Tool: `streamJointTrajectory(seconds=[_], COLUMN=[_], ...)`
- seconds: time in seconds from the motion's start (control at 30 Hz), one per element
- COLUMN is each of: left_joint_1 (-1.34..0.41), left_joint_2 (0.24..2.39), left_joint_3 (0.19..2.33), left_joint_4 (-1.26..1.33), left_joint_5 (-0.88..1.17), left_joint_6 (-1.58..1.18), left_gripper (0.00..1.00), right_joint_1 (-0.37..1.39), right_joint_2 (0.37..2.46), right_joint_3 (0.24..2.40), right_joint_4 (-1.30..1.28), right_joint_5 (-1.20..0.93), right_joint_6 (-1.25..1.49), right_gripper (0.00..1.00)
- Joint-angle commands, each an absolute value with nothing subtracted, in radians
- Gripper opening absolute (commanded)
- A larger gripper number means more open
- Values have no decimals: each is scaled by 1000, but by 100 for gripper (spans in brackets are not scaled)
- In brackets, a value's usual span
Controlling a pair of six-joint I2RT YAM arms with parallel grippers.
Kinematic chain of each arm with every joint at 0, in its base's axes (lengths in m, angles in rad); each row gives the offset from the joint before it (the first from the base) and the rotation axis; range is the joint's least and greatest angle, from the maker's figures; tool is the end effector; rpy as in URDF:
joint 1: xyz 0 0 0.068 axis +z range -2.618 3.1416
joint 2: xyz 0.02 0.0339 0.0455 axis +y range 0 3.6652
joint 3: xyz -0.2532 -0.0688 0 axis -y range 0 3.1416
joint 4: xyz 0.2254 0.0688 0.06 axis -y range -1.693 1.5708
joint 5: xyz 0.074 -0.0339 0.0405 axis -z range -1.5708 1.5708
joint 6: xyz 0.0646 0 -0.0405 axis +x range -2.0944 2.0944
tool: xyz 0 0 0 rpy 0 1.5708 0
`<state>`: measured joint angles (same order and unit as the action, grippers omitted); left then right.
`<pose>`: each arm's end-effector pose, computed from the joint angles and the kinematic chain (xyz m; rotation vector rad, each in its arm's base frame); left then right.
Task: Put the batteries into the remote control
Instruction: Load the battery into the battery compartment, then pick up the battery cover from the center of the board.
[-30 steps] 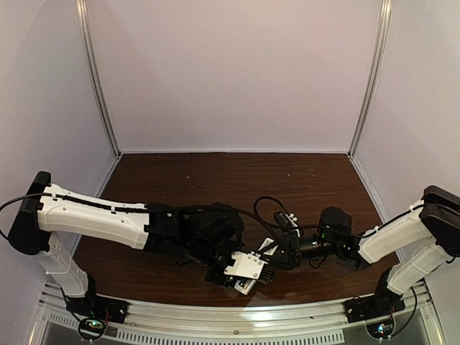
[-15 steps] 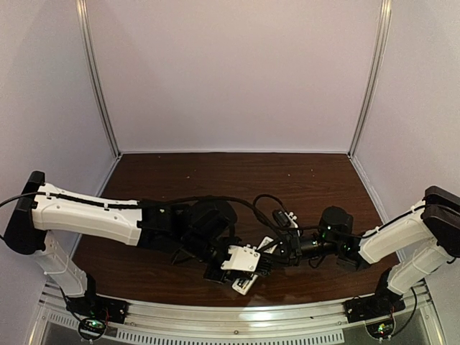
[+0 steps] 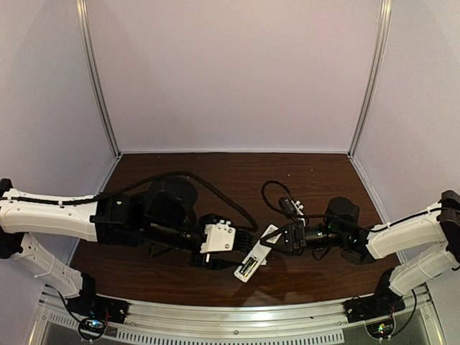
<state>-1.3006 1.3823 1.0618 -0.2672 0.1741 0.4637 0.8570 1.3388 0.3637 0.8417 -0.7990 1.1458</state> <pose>0.0746 -0.3113 0.2718 1.7827 1.3327 -0.6610 0.1326 0.2238 0.1912 -0.4594 2.1620 1.9995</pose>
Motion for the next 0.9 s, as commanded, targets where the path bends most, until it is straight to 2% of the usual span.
streamJointTrajectory(seconds=[0.0, 0.03, 0.1, 0.37, 0.53, 0.63, 0.87], left_joint_1=[-1299, -1295, -1262, -1148, -1139, -1140, -1140], left_joint_2=[1286, 1276, 1281, 1480, 1662, 1741, 1916], left_joint_3=[979, 962, 951, 993, 1099, 1146, 1287], left_joint_4=[-95, -79, -86, -160, -252, -270, -322], left_joint_5=[26, -20, -16, 85, 132, 139, 155], left_joint_6=[360, 324, 245, 109, 154, 171, 198], left_gripper=[71, 85, 97, 97, 85, 76, 62], right_joint_1=[784, 766, 729, 538, 429, 394, 336], right_joint_2=[1282, 1265, 1230, 1025, 944, 924, 914], right_joint_3=[362, 359, 359, 361, 342, 319, 285], right_joint_4=[787, 767, 710, 369, 267, 256, 262], right_joint_5=[-790, -790, -790, -769, -788, -800, -828], right_joint_6=[1104, 1097, 1067, 924, 894, 889, 886], right_gripper=[0, 0, 0, 0, 0, 0, 0])
